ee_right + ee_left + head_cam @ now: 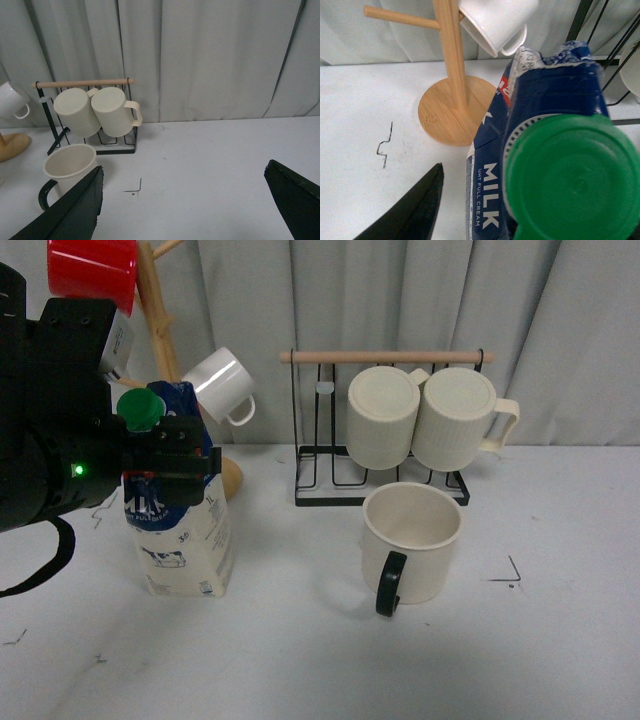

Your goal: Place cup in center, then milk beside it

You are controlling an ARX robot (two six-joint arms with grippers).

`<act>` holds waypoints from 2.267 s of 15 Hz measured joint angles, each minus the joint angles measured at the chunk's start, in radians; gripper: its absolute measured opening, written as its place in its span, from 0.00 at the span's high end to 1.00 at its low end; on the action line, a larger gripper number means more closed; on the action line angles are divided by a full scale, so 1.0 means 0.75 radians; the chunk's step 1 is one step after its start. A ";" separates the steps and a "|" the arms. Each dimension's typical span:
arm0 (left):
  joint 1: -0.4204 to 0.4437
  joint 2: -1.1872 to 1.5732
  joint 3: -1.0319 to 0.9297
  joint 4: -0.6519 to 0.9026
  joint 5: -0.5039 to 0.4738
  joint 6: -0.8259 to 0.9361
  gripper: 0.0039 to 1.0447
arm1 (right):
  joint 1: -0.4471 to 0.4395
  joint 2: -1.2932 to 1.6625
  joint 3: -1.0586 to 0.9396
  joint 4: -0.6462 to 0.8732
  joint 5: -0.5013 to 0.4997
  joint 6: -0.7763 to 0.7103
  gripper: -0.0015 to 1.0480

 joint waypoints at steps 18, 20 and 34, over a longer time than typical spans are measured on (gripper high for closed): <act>-0.330 0.038 0.173 -0.172 -0.172 -0.189 0.97 | 0.000 0.000 0.000 0.001 0.000 0.000 0.06; -0.351 0.044 0.181 -0.171 -0.172 -0.200 0.97 | 0.000 0.000 0.000 0.001 0.000 0.000 0.06; -0.429 -0.306 -0.050 -0.298 0.214 0.039 0.07 | 0.000 0.000 0.000 0.001 0.000 0.000 0.06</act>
